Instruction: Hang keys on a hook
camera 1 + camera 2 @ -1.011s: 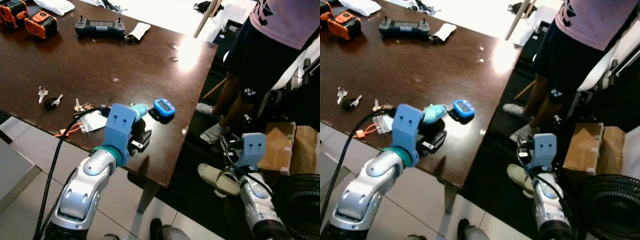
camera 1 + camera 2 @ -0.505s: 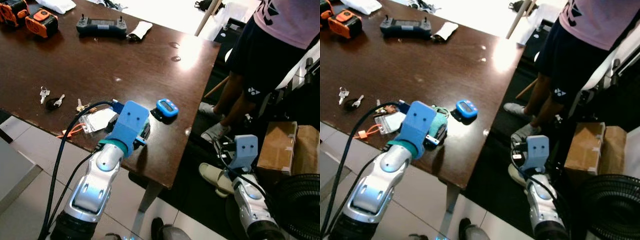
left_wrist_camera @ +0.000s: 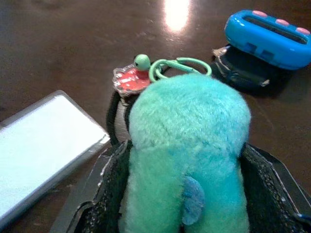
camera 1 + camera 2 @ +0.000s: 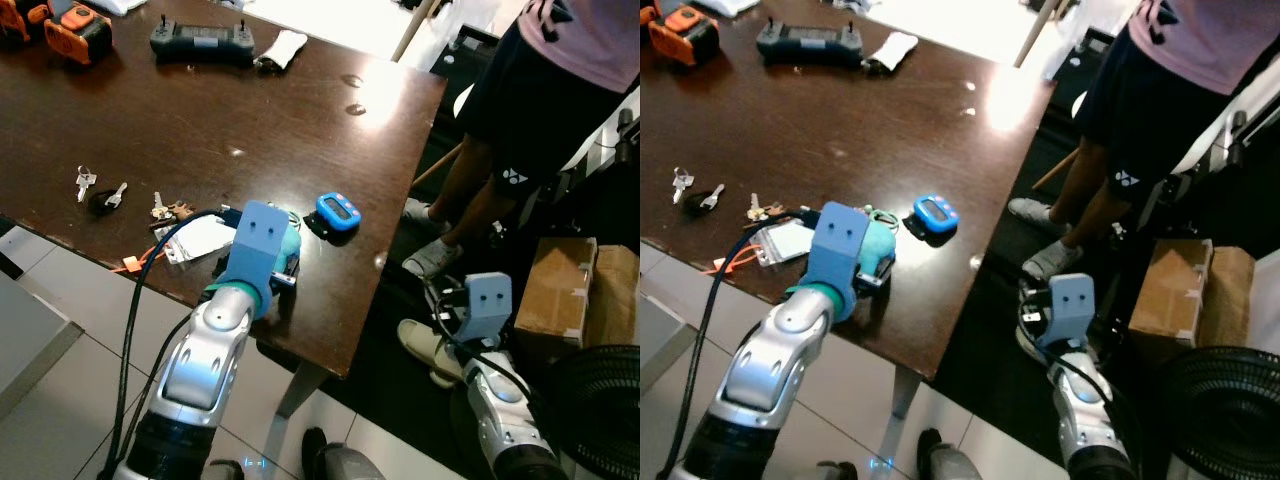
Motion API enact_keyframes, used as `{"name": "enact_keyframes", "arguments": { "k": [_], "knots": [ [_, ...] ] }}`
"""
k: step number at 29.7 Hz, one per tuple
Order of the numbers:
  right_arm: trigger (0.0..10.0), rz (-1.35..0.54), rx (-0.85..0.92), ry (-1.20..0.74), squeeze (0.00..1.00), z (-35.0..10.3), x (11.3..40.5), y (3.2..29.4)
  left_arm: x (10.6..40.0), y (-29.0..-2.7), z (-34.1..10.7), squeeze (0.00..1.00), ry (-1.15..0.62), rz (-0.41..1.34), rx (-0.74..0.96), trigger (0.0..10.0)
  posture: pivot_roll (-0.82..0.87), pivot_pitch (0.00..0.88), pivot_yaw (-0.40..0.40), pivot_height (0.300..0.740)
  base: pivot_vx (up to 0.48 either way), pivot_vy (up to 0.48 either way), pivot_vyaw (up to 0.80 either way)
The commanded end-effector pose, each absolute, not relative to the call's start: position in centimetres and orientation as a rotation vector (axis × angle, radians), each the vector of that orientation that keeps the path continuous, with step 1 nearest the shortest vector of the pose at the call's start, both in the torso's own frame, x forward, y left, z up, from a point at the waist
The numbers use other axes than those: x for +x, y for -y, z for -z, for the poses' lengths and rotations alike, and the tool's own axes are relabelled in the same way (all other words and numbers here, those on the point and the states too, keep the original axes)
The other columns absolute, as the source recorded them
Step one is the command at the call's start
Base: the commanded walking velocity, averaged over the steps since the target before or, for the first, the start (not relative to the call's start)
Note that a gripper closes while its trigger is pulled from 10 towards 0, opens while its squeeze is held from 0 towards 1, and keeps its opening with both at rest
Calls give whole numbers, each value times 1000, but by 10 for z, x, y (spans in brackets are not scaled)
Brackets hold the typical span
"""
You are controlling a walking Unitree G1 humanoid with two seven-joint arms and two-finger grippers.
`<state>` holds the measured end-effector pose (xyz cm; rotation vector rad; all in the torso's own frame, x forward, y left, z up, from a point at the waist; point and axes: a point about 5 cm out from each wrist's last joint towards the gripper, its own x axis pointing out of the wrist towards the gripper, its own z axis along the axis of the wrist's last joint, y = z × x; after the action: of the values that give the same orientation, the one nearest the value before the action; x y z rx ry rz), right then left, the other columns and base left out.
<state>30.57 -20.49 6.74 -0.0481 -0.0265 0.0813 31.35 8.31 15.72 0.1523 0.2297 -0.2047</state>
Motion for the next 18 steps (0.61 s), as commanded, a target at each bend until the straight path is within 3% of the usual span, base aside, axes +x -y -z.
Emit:
{"name": "enact_keyframes", "arguments": {
  "k": [1, 3, 4, 6, 7, 18],
  "knots": [
    [10000, -81, -51, -7, 0, -60, 300, 207, 309, -88, -122, 0, -377, 152, 163, 10000, -23, 235, -54, 740, 0, 0, 0],
    [10000, -82, -52, -8, 0, -60, 300, 207, 310, -93, -117, 0, -371, 97, 194, 10000, -23, 235, -54, 740, 0, 0, 0],
    [10000, -83, -52, -8, 0, -60, 300, 207, 310, -96, -116, 0, -367, 77, 203, 3373, -31, 241, -59, 740, 0, 0, 0],
    [10000, -84, -52, -8, 0, -60, 300, 207, 309, -97, -116, 0, -369, 74, 200, 3373, -31, 241, -59, 740, 0, 0, 0],
    [10000, -84, -53, -9, 0, -60, 300, 207, 309, -97, -117, 0, -363, 86, 214, 0, -31, 241, -59, 740, 0, 0, 0],
    [10000, -90, -48, -15, 0, -59, 301, 204, 293, -105, -118, 0, -328, 179, 290, 0, -21, 242, -58, 740, 0, 0, 0]
  ]
}}
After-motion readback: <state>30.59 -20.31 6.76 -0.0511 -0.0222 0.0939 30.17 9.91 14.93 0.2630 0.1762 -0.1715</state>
